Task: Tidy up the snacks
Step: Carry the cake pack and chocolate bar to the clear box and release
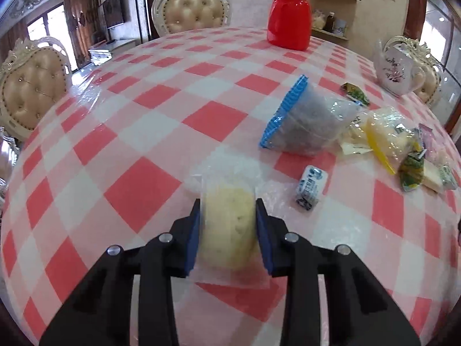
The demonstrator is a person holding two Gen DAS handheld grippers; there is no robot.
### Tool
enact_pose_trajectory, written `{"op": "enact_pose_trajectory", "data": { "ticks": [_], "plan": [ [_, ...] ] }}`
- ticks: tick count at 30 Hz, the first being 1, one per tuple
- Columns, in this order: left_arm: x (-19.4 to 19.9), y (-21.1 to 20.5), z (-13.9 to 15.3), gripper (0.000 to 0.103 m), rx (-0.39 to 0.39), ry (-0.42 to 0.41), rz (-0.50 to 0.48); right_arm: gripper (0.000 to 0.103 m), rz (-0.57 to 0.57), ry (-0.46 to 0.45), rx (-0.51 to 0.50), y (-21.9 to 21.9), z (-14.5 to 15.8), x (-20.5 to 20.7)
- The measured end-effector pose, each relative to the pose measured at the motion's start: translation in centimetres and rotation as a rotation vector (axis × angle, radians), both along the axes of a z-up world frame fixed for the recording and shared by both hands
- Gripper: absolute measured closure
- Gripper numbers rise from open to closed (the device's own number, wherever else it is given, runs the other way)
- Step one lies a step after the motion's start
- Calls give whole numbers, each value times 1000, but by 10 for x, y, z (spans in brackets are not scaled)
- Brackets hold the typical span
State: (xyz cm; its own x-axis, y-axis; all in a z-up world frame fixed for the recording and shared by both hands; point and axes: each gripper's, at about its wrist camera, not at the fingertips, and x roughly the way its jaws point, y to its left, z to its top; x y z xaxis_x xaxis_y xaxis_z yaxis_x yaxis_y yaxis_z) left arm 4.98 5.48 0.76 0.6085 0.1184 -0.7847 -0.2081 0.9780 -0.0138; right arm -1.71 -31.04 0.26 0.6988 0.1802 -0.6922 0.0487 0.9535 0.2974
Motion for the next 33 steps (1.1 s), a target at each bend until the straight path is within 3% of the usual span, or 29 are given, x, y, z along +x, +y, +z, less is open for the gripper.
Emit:
{"op": "enact_pose_trajectory", "data": {
  "ticks": [4, 7, 13, 16, 22, 29, 33],
  "plan": [
    [-3, 9, 1, 68, -59, -21, 17, 85, 4, 2, 71, -8, -3, 1],
    [-6, 21, 1, 68, -155, -52, 19, 85, -21, 20, 130, -17, -9, 4],
    [-15, 20, 1, 68, -250, -80, 26, 85, -84, 81, 136, -14, -11, 5],
    [-35, -5, 9, 68, -231, -107, -41, 85, -43, 85, 203, 15, -2, -12],
    [-83, -36, 25, 68, -229, -145, -155, 85, 114, 21, 92, 105, 28, -65],
    [-157, -38, 38, 68, -170, -150, -240, 85, 182, -40, 112, 134, 39, -148],
    [-198, -35, 51, 68, -119, -170, -277, 85, 205, -67, 74, 149, 46, -185]
  ]
}}
